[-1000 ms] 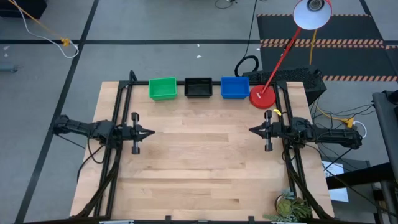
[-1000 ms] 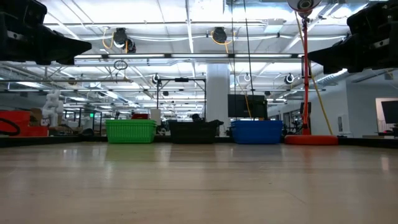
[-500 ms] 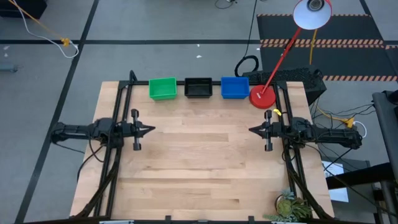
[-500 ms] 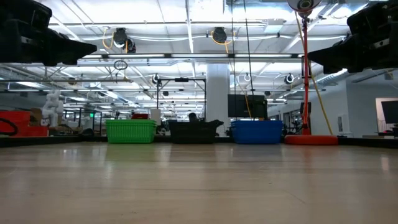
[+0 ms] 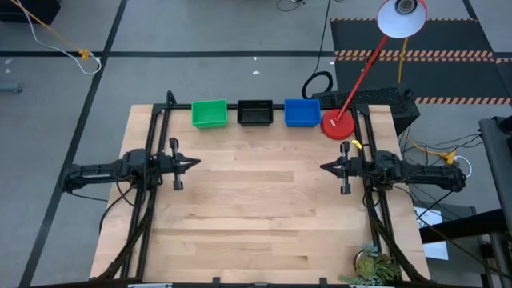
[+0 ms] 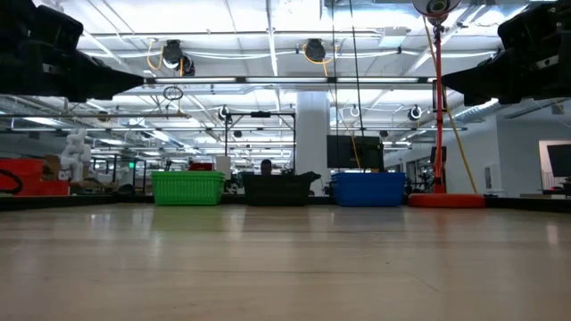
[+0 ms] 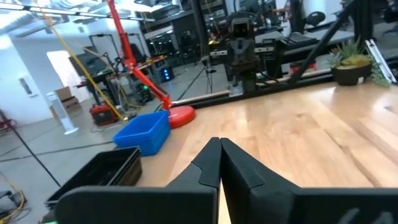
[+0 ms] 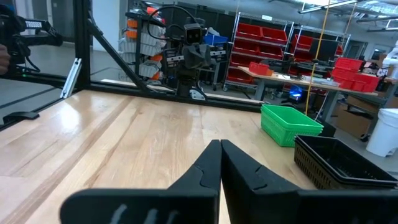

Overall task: Stack baskets by color
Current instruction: Return to Home Position

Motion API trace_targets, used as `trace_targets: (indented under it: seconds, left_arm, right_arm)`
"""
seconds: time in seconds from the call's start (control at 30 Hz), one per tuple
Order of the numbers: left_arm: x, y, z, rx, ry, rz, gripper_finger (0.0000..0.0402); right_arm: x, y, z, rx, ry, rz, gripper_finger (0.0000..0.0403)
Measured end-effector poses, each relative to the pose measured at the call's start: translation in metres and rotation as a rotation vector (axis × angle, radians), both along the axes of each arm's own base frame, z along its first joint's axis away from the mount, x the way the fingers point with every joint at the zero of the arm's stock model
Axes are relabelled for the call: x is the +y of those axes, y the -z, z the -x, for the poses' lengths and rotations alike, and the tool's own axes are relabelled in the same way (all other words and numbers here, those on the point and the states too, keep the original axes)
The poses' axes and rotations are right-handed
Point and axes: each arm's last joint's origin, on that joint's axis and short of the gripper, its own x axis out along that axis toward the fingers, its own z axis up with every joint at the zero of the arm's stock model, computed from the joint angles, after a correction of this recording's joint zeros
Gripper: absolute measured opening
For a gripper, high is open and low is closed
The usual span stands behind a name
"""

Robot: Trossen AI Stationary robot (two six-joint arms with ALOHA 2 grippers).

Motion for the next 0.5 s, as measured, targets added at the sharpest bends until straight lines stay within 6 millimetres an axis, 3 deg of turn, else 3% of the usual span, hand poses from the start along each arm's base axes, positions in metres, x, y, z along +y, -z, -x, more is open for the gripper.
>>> trace_targets:
  seconds: [0.33, 0.5]
  left_arm:
    - [-0.0008, 0.0008, -0.0003, 0.011, 0.028, -0.016, 0.0004]
    - [-0.0006, 0.0006, -0.0003, 0.007, 0.022, -0.013, 0.0025]
  right_arm:
    - [0.0000, 0.0000, 0.0000, 0.000, 0.000, 0.000, 0.0000]
    - [0.0000, 0.0001, 0.0000, 0.000, 0.000, 0.000, 0.0000]
